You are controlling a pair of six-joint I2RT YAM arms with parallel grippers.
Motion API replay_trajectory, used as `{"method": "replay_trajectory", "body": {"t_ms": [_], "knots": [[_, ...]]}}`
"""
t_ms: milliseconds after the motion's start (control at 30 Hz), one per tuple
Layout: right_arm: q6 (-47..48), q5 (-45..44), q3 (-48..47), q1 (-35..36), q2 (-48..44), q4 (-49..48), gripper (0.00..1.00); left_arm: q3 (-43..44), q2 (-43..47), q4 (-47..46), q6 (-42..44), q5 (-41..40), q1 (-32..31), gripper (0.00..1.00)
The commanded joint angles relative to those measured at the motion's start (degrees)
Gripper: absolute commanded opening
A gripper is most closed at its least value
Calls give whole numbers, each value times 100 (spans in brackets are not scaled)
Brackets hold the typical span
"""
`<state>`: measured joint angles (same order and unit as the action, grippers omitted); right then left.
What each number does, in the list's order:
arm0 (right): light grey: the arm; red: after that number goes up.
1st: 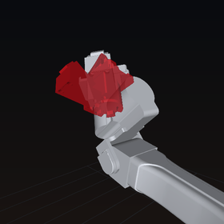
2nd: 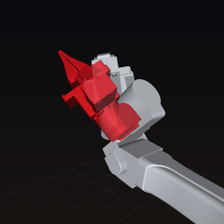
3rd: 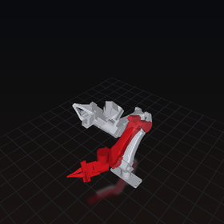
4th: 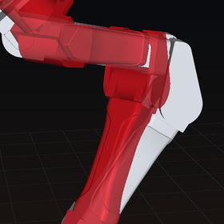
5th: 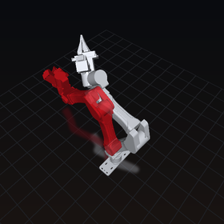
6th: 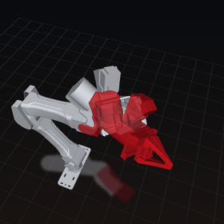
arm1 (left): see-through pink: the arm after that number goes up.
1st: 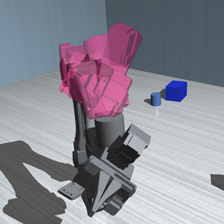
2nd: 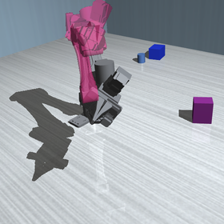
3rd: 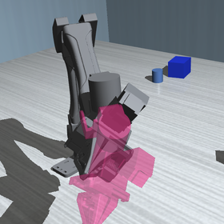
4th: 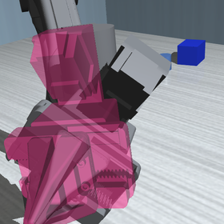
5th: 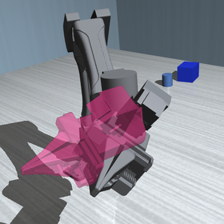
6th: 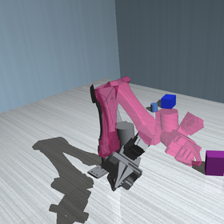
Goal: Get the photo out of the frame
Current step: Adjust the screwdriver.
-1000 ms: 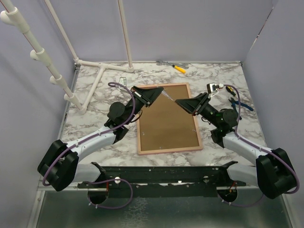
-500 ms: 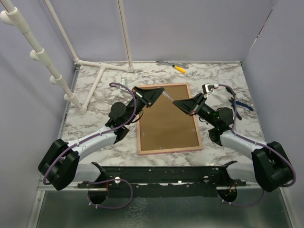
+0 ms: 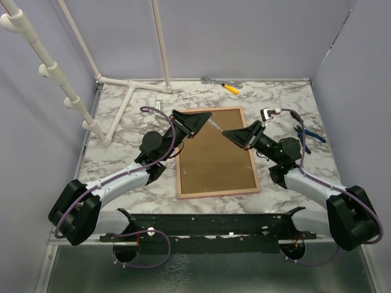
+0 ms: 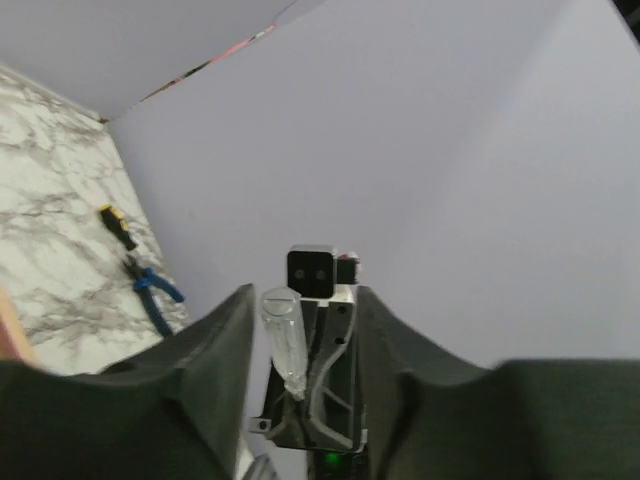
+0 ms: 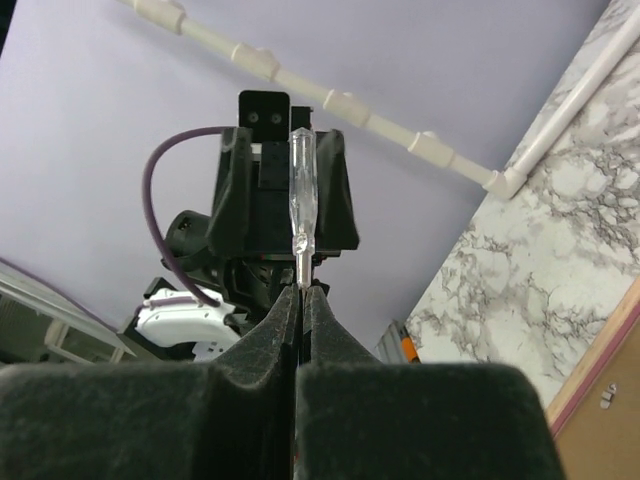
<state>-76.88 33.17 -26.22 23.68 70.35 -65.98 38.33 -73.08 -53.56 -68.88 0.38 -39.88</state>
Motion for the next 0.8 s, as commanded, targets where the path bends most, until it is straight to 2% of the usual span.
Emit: {"method": "replay_trajectory", "body": {"t_ms": [0,167,200,333,433,600,767], "knots": [[913,286,-119,-7,-540,1070,1,19,416,748,135,204,60,57],[2153,294,-124,-111,-1206,2774,1,289,1009,2707,822,284,159,94],[2437,259,-169,-110,-1324,3154,0,337,1132,3109,977,229,187,98],[3428,-152,-328,-111,-1680,4539,1,554,1415,4406,1581,162,305,99],[3964,-431,-435,-110,-1777,5234,1,776,1341,5133,1883,492,482,99],[4401,-346,-464,-112,-1747,5642,1,723,1184,5285,2121,1560,867,99],[4469,-147,-320,-115,-1766,5630,1,579,933,5234,2322,2471,1388,99]]}}
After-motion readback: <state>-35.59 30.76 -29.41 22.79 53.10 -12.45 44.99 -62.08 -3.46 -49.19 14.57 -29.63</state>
